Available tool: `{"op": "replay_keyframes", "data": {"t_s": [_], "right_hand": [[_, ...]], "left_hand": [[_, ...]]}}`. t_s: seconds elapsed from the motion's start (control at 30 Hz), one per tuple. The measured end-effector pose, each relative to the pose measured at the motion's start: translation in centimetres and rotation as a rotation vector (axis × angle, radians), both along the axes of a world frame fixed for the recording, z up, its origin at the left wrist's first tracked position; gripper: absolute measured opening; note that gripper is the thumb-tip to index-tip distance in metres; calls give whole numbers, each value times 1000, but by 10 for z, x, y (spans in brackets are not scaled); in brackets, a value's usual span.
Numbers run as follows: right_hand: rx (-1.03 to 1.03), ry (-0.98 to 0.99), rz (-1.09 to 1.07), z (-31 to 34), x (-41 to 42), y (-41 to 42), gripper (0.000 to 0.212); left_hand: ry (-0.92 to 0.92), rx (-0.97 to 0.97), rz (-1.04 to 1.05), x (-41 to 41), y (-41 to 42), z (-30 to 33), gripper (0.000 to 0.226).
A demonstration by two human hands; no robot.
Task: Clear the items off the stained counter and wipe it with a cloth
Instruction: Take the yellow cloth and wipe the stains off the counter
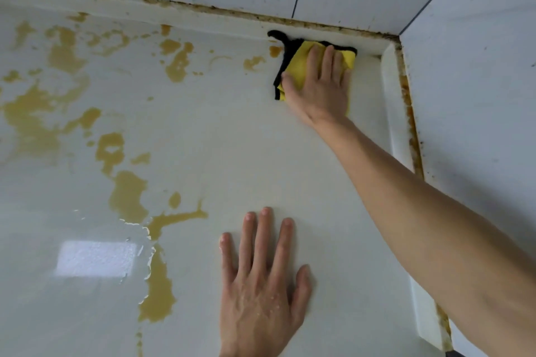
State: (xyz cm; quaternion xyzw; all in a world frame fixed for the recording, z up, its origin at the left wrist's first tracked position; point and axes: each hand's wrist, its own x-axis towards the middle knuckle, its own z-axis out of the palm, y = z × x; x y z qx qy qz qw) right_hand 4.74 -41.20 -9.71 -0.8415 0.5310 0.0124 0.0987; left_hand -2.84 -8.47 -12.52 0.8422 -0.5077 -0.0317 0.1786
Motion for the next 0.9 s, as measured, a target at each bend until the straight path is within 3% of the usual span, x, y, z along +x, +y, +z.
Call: {"op": "replay_keyframes", "data": {"t_s": [0.23,0.3,0.4,0.5,0.7,0.83,0.9], "right_hand": [[71,-29,502,11,44,23,81],[71,-40,540,11,18,22,81],[39,-64,422,8,-17,18,81],[-25,-53,386,8,-1,13,80],[1,17,497,6,60,37,79],[-19,-2,773,5,23,72,76],[-6,14,809,5,2,64,75]], "left_hand": [[22,29,-11,2,2,2,76],[27,26,-11,2,2,2,75],[34,26,-10,1,2,2,75],[41,27,-11,1,1,3,75],[50,50,-11,2,2,7,75],[44,38,-10,1,2,6,75],[40,30,-6,1,2,5,75]]}}
